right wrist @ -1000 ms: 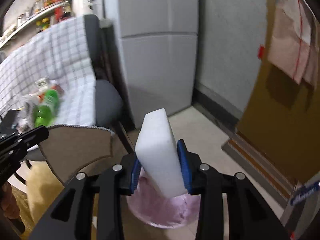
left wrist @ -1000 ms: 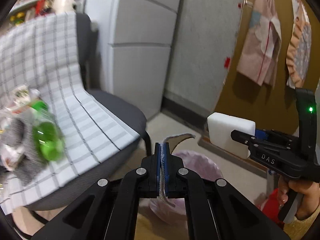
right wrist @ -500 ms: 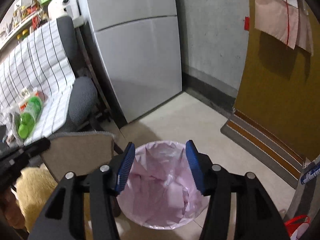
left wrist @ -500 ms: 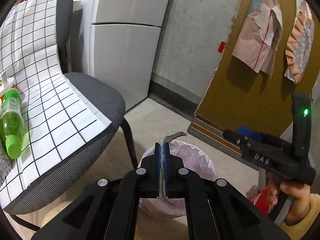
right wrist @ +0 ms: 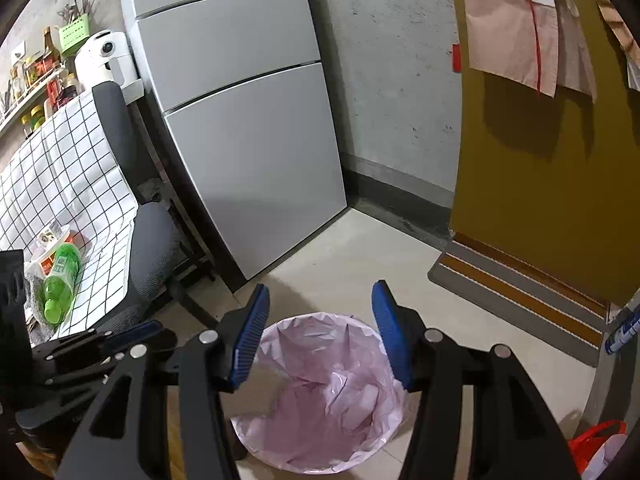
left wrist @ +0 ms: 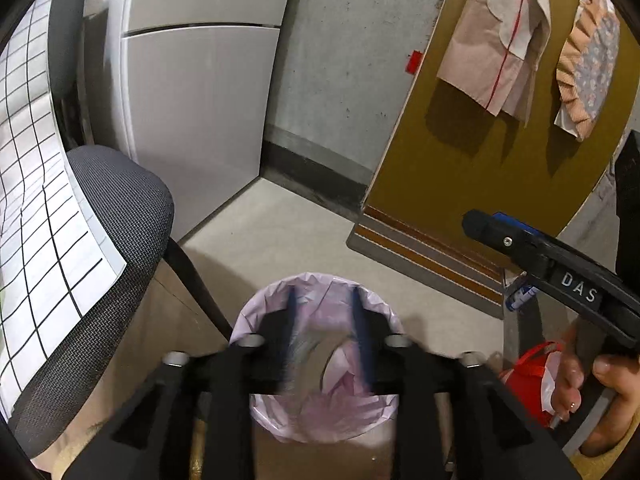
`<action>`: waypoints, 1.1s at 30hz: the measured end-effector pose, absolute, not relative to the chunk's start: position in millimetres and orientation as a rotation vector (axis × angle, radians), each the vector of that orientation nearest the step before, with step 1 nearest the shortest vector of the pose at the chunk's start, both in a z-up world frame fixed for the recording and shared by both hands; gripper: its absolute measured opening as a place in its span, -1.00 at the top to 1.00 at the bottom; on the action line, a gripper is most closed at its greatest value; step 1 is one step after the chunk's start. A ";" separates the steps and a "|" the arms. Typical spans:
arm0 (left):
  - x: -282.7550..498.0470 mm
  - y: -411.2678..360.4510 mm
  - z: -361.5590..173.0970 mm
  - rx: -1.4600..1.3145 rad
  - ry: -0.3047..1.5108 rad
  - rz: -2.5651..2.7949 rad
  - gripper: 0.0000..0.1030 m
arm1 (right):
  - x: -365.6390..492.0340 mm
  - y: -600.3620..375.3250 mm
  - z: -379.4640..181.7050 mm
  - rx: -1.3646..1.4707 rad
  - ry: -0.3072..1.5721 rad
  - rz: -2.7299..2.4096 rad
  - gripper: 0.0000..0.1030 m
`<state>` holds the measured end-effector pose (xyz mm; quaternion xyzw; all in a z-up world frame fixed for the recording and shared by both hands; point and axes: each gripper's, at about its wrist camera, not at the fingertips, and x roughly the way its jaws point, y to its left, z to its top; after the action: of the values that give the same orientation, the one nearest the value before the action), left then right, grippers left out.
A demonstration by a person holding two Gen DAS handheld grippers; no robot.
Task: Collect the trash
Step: 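Carry both held items to the pink bin and open both grippers, then return both tools to the chair and grasp the clear snack bag with the left gripper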
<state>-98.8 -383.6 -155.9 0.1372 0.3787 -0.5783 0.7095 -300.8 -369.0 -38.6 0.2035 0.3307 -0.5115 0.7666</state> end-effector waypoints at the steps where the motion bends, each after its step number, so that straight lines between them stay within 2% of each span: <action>1: -98.3 -381.8 -154.6 0.300 0.833 -1.281 0.13 | -300.1 -368.6 -38.7 0.443 0.719 -1.111 -0.03; 7: -79.0 -350.3 -139.6 0.268 0.798 -1.194 0.12 | -284.6 -359.5 -34.2 0.427 0.710 -1.068 -0.03; 13: -47.5 -282.7 -128.7 0.260 0.783 -1.006 0.12 | -241.4 -343.4 -37.2 0.435 0.728 -0.914 -0.03; 16: -31.5 -246.9 -123.1 0.234 0.785 -0.922 0.12 | -207.2 -329.4 -41.4 0.414 0.763 -0.820 0.07; 24: 10.6 -153.1 -112.0 0.137 0.833 -0.673 0.12 | -117.0 -290.5 -37.5 0.319 0.810 -0.565 0.07; 33: 50.8 -47.0 -108.8 0.085 0.824 -0.361 0.03 | -10.4 -233.4 -47.9 0.169 0.876 -0.308 -0.04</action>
<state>50.8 -47.0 -108.8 0.0408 0.3981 -0.1744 0.8997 -10.4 -233.4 -47.8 0.0813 0.4219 -0.1485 0.8907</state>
